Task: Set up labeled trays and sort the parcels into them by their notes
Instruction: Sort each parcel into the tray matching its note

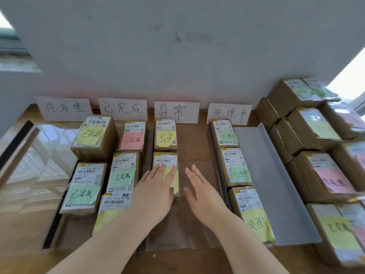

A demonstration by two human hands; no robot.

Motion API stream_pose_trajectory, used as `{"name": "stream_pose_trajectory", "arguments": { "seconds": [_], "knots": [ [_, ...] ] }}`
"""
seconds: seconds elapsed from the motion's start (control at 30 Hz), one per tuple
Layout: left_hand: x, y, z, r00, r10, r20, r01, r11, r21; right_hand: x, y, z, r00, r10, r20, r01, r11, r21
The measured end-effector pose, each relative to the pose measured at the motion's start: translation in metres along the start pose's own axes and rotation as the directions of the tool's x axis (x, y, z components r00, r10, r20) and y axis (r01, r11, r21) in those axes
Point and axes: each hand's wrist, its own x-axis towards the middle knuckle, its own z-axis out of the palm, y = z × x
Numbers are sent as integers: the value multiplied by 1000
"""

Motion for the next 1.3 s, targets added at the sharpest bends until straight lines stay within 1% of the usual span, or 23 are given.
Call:
{"name": "stream_pose_trajectory", "arguments": {
  "seconds": [0.17,0.3,0.4,0.6,0.77,0.9,1.03,1.13,1.3],
  "knots": [
    [-25,48,-6,995,57,-79,-57,998,8,-53,18,-26,996,-11,-86,7,999,-41],
    [-52,105,-8,985,102,-137,-100,995,21,-109,47,-51,989,41,-140,-51,996,-69],
    [-78,152,-6,981,124,-152,-122,992,22,-164,77,-72,984,80,-156,-94,992,-84],
    [-136,250,7,965,197,-170,-202,979,-9,-276,147,-103,958,161,-238,-166,986,-4],
    [-167,310,21,953,263,-152,-263,965,24,-339,182,-121,929,178,-324,-173,984,47],
    [-178,340,19,948,284,-146,-282,959,32,-366,202,-130,920,198,-339,-184,980,75],
    [-177,355,20,944,304,-127,-302,953,39,-373,220,-135,900,243,-363,-202,968,147],
    [-169,361,22,947,302,-108,-301,953,25,-372,230,-134,894,264,-362,-203,959,198],
    [-136,373,28,948,303,-96,-304,953,6,-364,247,-148,892,274,-359,-214,956,200]
  ]
}}
